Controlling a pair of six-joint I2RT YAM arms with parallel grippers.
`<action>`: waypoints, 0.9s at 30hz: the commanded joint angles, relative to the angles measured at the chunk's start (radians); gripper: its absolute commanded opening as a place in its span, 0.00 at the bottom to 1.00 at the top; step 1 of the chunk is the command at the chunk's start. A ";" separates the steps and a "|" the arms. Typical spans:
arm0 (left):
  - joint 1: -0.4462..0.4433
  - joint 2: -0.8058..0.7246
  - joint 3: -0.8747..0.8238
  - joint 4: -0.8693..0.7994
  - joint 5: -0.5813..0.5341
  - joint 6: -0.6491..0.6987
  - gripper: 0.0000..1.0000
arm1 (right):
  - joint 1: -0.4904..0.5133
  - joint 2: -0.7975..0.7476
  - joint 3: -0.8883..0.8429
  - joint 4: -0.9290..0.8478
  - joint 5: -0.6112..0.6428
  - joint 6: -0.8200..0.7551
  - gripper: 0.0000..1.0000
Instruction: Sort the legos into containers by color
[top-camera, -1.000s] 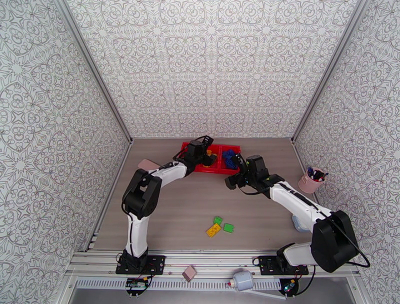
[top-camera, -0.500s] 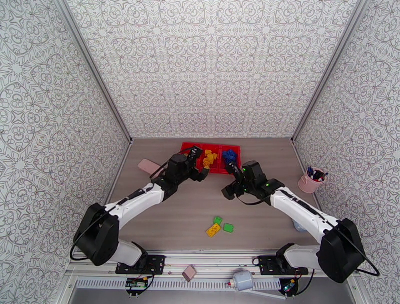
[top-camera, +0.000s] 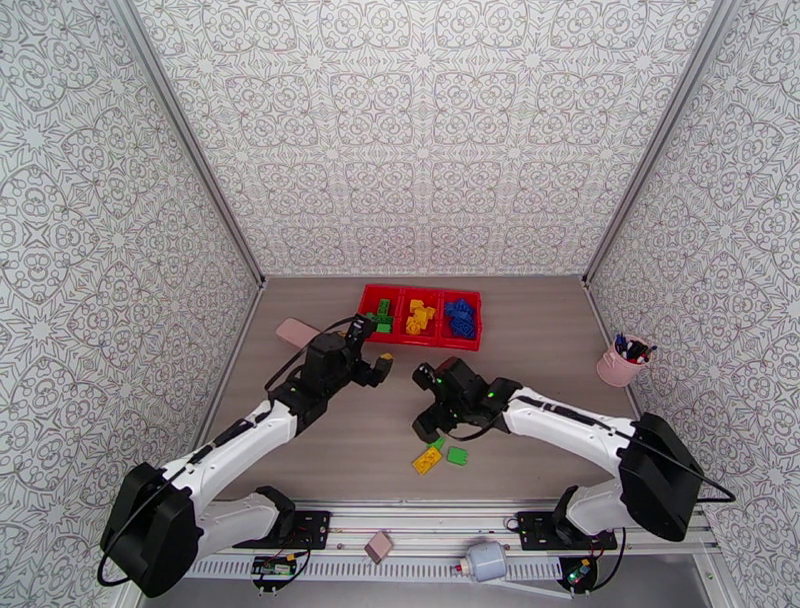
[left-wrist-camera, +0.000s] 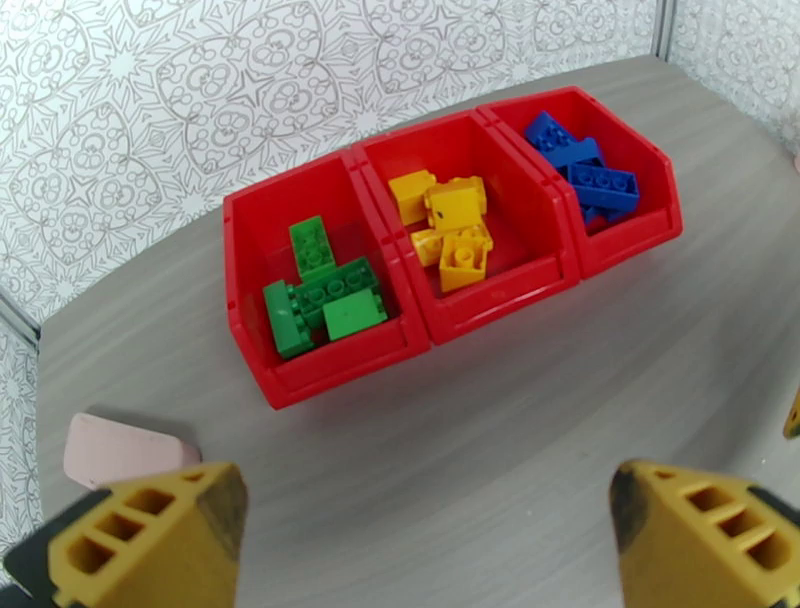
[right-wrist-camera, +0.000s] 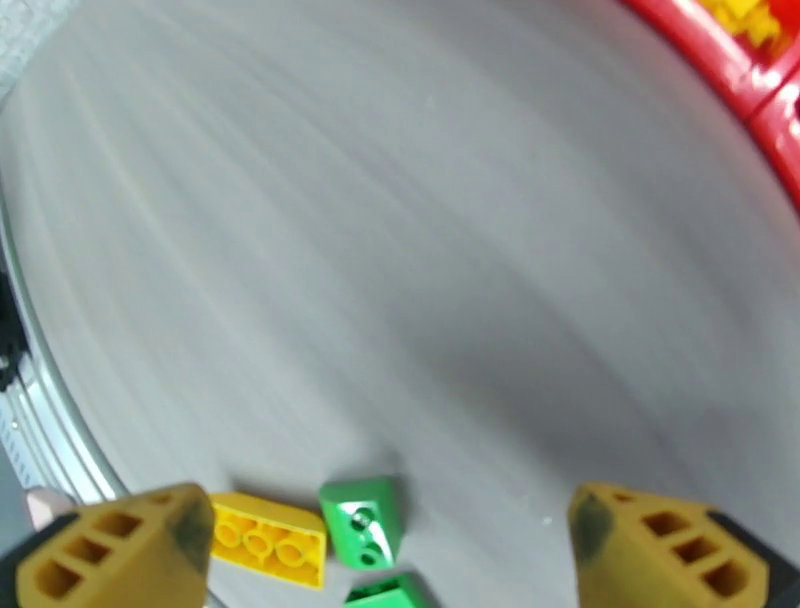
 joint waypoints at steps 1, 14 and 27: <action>0.014 -0.009 -0.016 0.008 0.044 0.026 1.00 | 0.025 0.068 0.044 -0.101 0.068 0.106 0.96; 0.024 0.004 -0.030 0.029 0.084 0.042 1.00 | 0.015 0.188 0.091 -0.226 0.116 0.205 0.73; 0.025 0.023 -0.028 0.047 0.108 0.058 1.00 | -0.061 0.111 0.011 -0.170 0.101 0.317 0.70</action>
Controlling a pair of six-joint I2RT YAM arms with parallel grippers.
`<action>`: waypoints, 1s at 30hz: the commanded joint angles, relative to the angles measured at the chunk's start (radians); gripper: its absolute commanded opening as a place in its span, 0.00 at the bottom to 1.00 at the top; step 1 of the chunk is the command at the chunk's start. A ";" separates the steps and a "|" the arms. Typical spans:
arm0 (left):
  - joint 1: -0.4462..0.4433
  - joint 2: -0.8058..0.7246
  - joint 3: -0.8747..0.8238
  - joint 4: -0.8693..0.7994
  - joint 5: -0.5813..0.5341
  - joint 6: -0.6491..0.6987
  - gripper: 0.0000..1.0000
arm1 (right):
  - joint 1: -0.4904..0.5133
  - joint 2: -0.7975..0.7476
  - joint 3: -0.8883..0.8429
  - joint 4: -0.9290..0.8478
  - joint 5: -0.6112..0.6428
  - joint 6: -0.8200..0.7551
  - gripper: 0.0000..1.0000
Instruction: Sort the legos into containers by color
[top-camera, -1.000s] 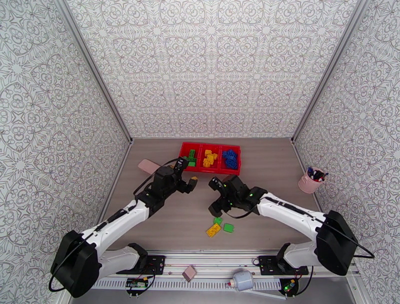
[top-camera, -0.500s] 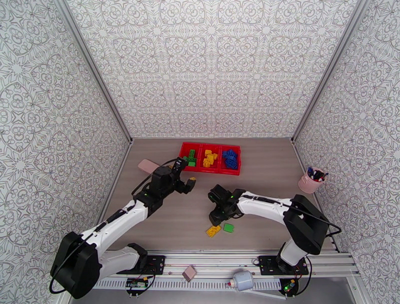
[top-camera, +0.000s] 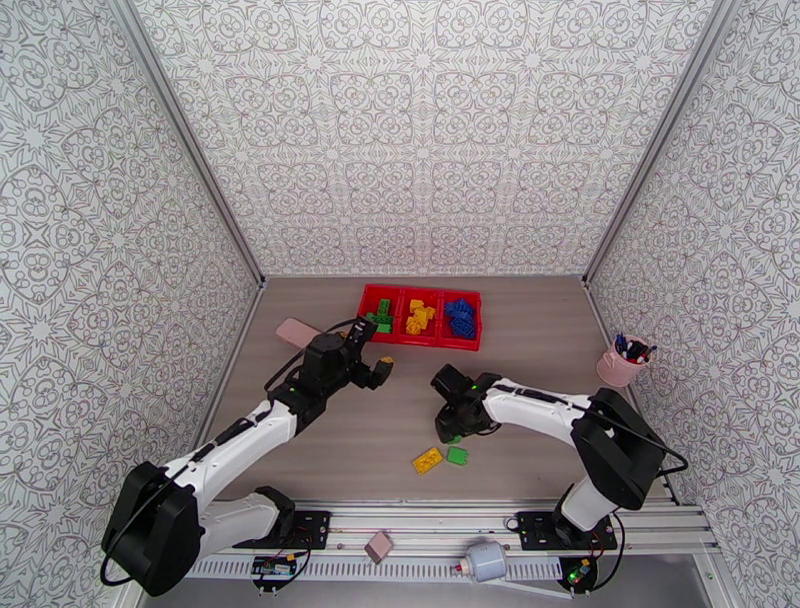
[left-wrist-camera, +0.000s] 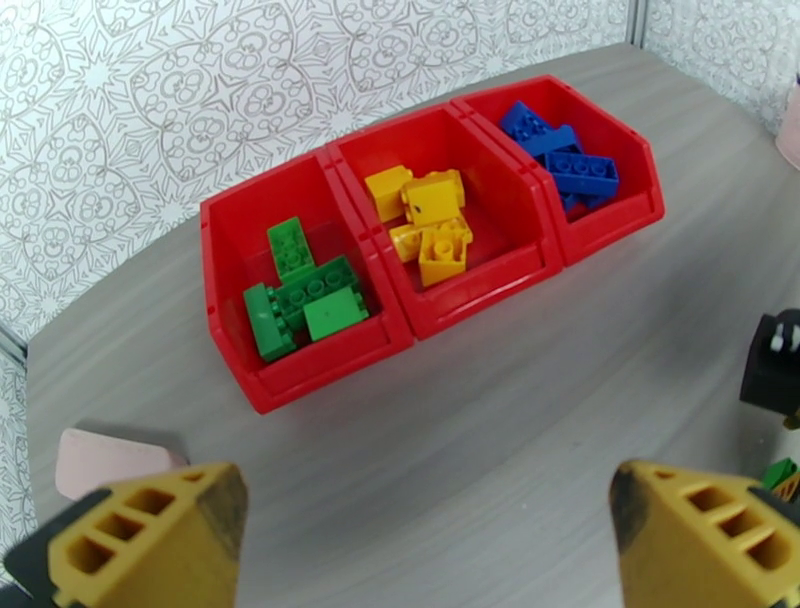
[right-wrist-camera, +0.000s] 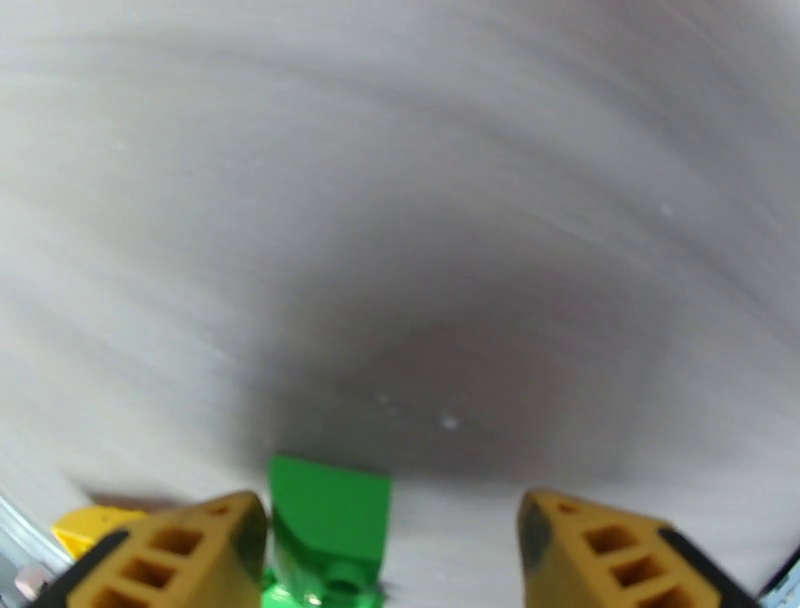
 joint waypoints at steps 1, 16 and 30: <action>0.007 0.014 -0.014 0.027 0.026 0.021 1.00 | 0.006 -0.026 -0.004 0.034 -0.033 0.000 0.71; 0.006 0.020 -0.017 0.036 0.037 0.027 1.00 | 0.028 0.083 0.059 -0.064 0.003 -0.053 0.56; 0.007 0.009 -0.034 0.039 0.033 0.039 1.00 | 0.017 0.106 0.060 -0.053 -0.008 -0.001 0.36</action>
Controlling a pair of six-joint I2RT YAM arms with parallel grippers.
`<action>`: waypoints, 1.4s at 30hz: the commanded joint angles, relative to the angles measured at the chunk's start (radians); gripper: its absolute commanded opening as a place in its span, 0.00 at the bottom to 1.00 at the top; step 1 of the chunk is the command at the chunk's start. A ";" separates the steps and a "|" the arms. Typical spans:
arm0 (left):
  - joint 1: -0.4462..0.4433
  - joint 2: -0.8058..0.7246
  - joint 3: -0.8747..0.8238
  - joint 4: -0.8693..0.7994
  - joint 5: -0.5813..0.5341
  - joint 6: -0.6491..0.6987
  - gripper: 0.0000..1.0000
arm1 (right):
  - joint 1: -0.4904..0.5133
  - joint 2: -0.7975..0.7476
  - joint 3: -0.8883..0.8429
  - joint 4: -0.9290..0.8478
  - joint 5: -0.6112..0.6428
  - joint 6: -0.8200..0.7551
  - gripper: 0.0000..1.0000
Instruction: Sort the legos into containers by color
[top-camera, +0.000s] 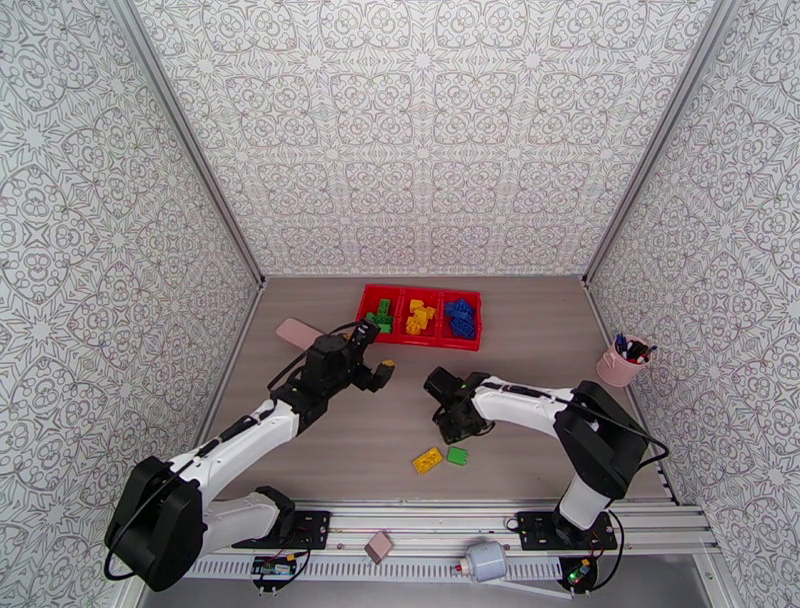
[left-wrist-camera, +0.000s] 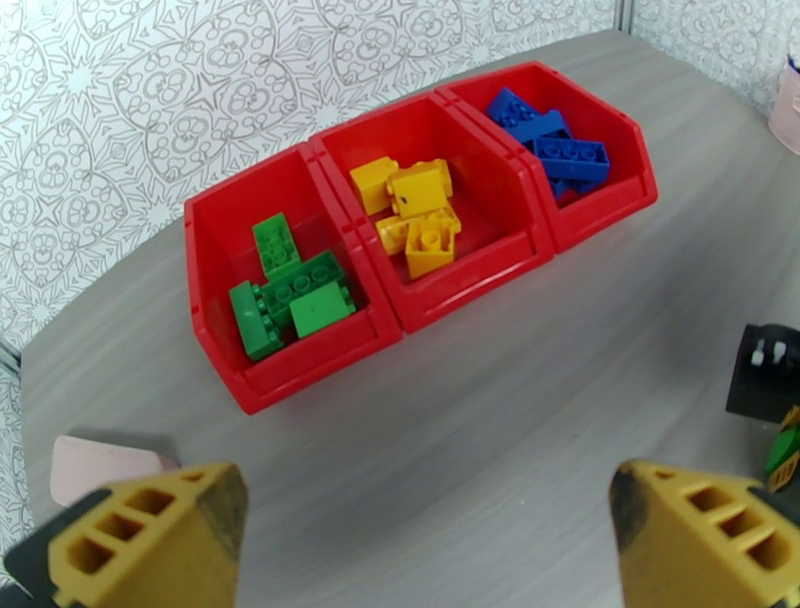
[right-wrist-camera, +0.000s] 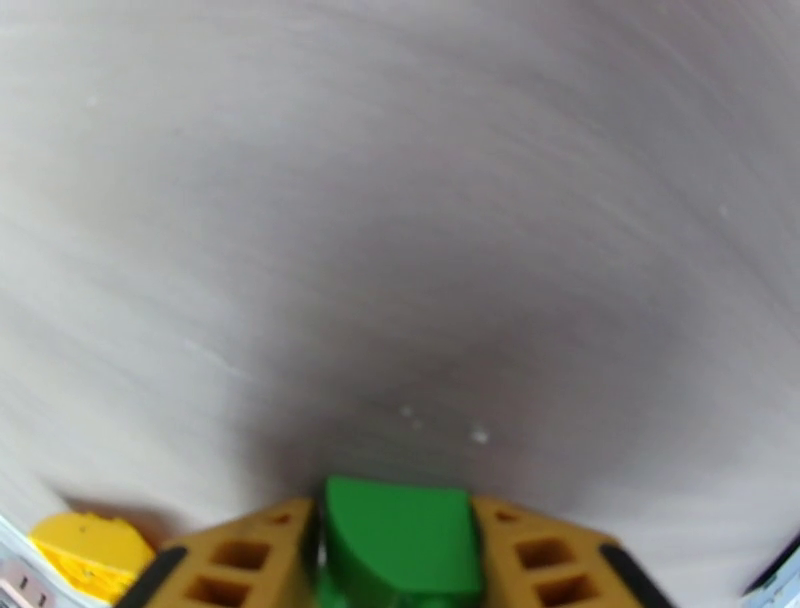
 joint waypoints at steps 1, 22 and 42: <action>0.010 -0.008 -0.020 0.026 0.019 0.013 1.00 | -0.008 0.014 0.011 0.005 -0.015 0.020 0.35; 0.049 -0.166 -0.107 -0.009 0.023 -0.046 1.00 | -0.154 0.114 0.363 0.315 -0.055 -0.095 0.31; 0.042 -0.312 -0.189 -0.087 0.037 -0.109 1.00 | -0.208 0.788 1.323 0.318 -0.086 -0.212 0.31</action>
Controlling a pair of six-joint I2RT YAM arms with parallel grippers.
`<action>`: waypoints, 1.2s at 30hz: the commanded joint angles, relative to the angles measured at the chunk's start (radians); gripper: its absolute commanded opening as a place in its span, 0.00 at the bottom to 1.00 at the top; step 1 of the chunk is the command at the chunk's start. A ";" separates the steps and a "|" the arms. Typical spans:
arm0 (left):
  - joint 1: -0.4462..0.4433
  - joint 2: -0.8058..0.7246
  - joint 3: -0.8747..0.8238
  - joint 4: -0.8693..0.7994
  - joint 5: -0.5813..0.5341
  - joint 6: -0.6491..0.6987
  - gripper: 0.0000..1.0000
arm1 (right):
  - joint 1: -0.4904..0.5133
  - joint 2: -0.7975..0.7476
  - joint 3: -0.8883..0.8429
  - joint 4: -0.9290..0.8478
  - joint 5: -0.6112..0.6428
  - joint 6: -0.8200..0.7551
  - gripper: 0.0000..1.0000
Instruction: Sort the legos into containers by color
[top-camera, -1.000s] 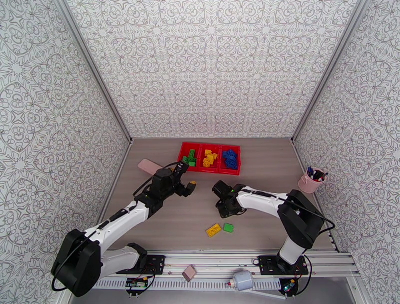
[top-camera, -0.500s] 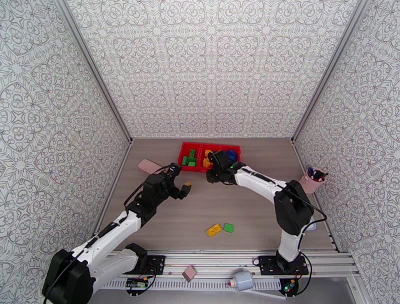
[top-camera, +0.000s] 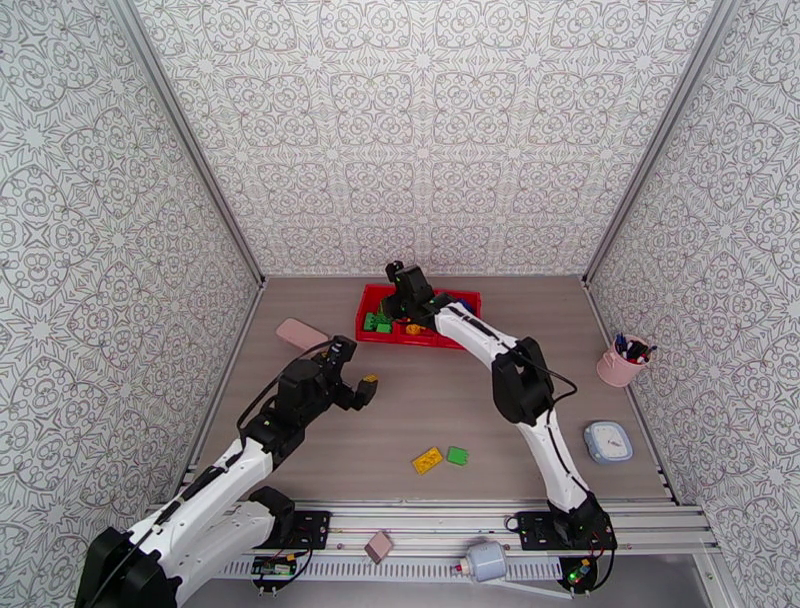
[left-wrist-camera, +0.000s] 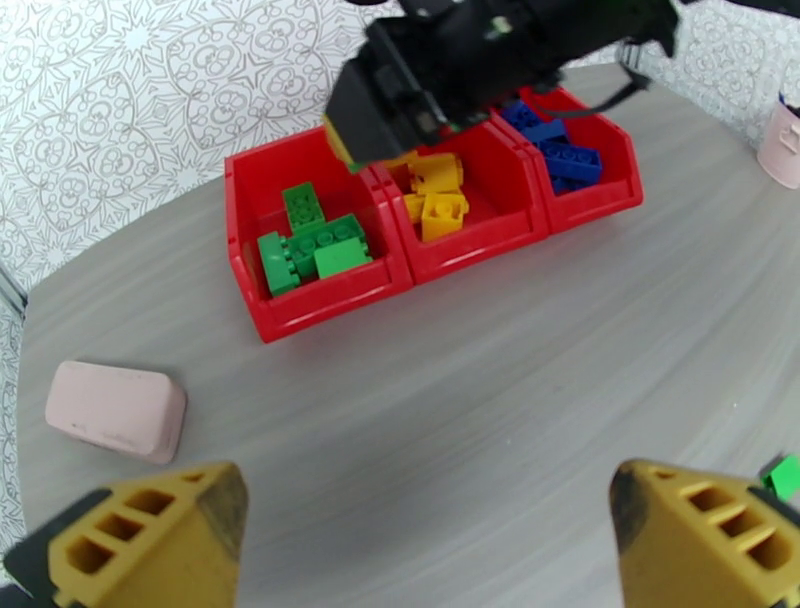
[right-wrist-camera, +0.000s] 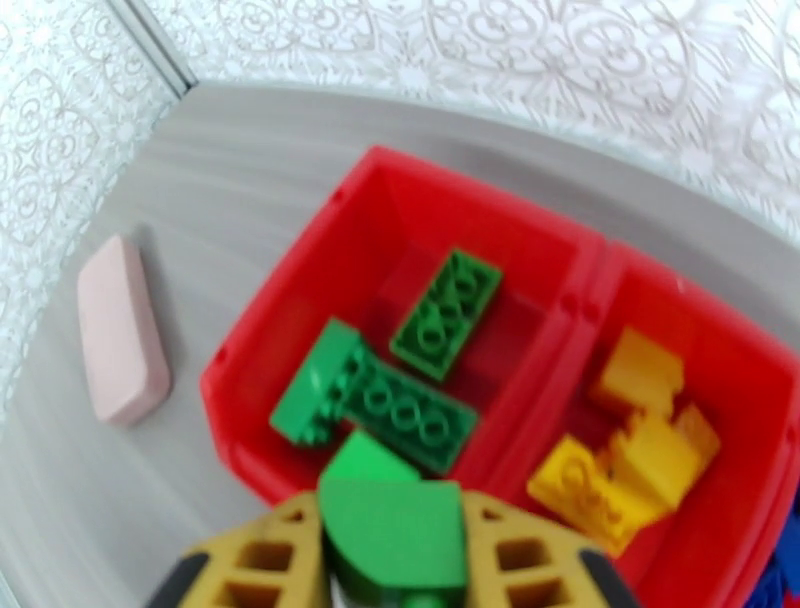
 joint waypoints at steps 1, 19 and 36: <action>0.001 -0.007 -0.011 -0.016 0.015 -0.021 1.00 | -0.008 0.108 0.163 -0.046 -0.007 -0.021 0.31; -0.084 0.006 -0.010 -0.015 -0.023 -0.023 1.00 | -0.016 0.035 0.142 -0.051 -0.015 -0.098 0.73; -0.494 0.183 0.013 -0.039 -0.070 -0.074 1.00 | -0.111 -0.529 -0.816 0.350 0.028 -0.080 0.90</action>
